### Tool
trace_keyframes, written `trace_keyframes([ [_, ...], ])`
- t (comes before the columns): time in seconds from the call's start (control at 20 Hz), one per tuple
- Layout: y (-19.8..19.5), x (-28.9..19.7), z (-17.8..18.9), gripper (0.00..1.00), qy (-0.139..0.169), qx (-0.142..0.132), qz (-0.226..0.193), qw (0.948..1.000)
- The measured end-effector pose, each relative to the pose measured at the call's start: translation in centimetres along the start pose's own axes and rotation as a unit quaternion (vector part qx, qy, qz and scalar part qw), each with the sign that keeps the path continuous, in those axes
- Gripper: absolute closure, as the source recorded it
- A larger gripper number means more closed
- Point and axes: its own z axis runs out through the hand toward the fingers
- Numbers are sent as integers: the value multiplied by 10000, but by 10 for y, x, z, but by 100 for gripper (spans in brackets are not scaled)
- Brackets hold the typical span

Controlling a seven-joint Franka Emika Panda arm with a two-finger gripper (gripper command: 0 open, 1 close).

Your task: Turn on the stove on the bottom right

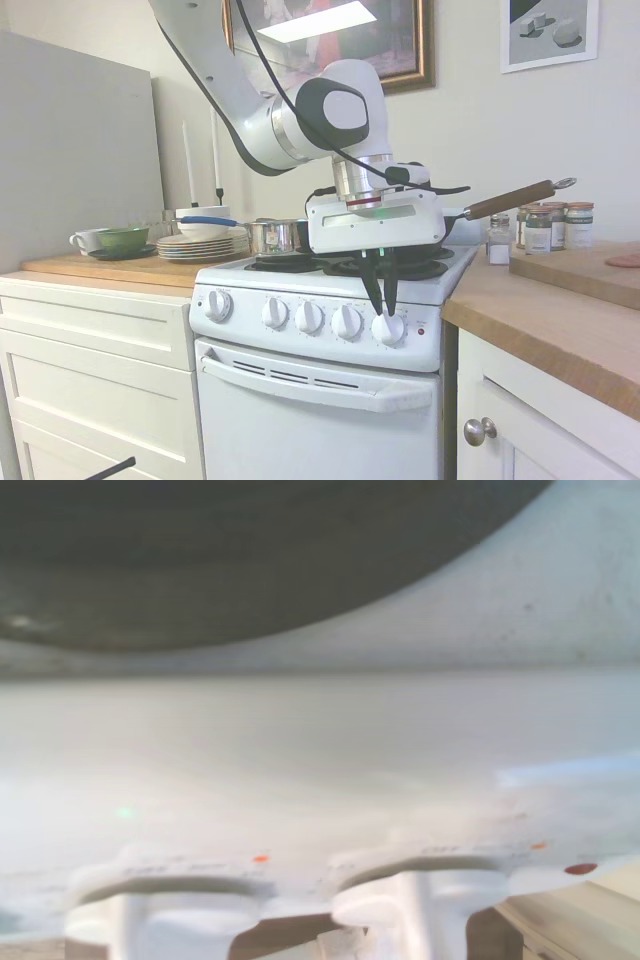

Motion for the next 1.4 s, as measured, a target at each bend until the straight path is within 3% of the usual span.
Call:
trace_keyframes([
  [1.4,-17,0,8,100,12,-26,-109,9999],
])
